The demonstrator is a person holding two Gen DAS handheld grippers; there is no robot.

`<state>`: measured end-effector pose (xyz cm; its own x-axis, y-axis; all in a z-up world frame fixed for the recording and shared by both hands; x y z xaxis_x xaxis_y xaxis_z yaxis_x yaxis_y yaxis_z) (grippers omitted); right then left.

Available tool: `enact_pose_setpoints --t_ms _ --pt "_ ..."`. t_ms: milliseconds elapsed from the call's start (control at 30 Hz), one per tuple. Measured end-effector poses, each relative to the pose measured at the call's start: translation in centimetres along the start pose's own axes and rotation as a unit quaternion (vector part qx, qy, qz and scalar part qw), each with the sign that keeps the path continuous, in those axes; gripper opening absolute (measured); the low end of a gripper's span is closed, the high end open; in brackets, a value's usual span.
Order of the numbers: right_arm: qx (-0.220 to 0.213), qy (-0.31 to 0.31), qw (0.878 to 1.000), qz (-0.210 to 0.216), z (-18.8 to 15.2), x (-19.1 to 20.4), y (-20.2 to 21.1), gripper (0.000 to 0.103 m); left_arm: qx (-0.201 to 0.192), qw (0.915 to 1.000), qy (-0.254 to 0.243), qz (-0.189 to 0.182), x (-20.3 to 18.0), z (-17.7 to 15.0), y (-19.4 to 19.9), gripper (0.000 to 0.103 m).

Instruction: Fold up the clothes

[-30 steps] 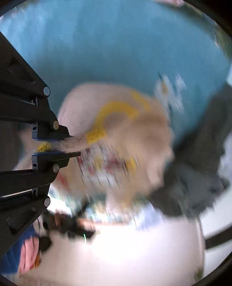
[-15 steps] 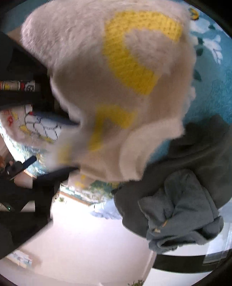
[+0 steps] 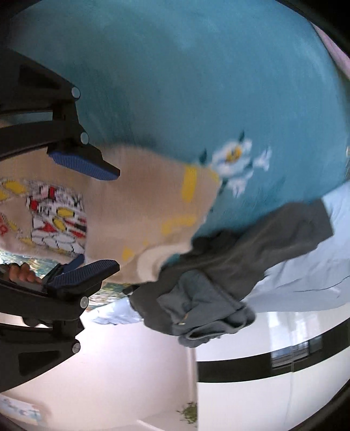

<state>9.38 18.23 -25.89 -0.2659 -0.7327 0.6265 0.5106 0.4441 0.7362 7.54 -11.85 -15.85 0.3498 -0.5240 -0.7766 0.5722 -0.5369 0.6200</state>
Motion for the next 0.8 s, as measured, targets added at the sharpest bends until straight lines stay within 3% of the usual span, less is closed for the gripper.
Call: enact_pose_setpoints --t_ms 33,67,100,133,200,300,333,433,533,700,800 --pt "-0.005 -0.026 1.000 -0.003 0.2 -0.3 -0.6 0.043 -0.004 1.0000 0.002 0.001 0.4 -0.4 -0.5 0.065" --pt "-0.007 -0.046 0.999 -0.011 0.3 -0.5 -0.8 0.013 -0.005 0.9999 0.011 0.002 0.8 -0.4 -0.6 0.065" --pt "-0.008 -0.066 0.998 -0.019 0.3 -0.8 -1.1 0.010 -0.006 0.9998 0.020 0.003 1.2 -0.5 -0.6 0.065" --pt "-0.011 -0.081 0.996 -0.024 0.4 -0.8 -1.2 0.010 -0.011 0.9998 0.016 -0.008 1.0 -0.4 -0.4 0.065" --pt "-0.021 -0.055 0.998 -0.005 0.7 0.7 0.1 0.009 -0.021 0.9993 0.004 -0.031 0.5 -0.1 0.1 0.065" --pt "-0.068 0.084 0.994 -0.004 1.4 4.3 4.1 0.009 -0.010 0.9960 -0.017 -0.087 -0.9 -0.4 0.0 0.065" --pt "-0.065 0.080 0.995 -0.016 1.5 3.6 4.0 0.009 0.002 0.9941 -0.021 -0.106 -1.2 -0.7 -0.4 0.065" --pt "-0.059 0.068 0.995 -0.051 2.0 1.6 3.8 0.009 0.033 0.9934 -0.028 -0.106 -1.7 -1.0 -2.5 0.065" --pt "-0.053 0.055 0.993 -0.086 2.5 -0.4 3.5 0.009 0.069 0.9960 -0.032 -0.048 -0.4 -1.4 -4.8 0.065" --pt "-0.043 0.017 0.992 -0.121 3.0 -2.9 3.3 0.010 0.065 0.9952 0.030 -0.066 1.4 -0.9 -5.0 0.065" --pt "-0.039 -0.019 0.991 -0.123 3.0 -3.8 3.3 0.011 0.066 0.9951 0.025 -0.069 1.3 -0.7 -4.6 0.065"
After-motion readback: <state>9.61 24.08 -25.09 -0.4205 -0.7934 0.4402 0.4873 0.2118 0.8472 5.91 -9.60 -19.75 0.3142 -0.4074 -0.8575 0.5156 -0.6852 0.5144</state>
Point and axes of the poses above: each gripper's, at about its wrist camera, not at the fingertips, and y roughly against the way its jaws point, x to its left, z to its top, the point moved 3 cm from there along -y, roughly the way its jaws point, and after that the axes turned 8 degrees about -x, right-handed, at the moved point
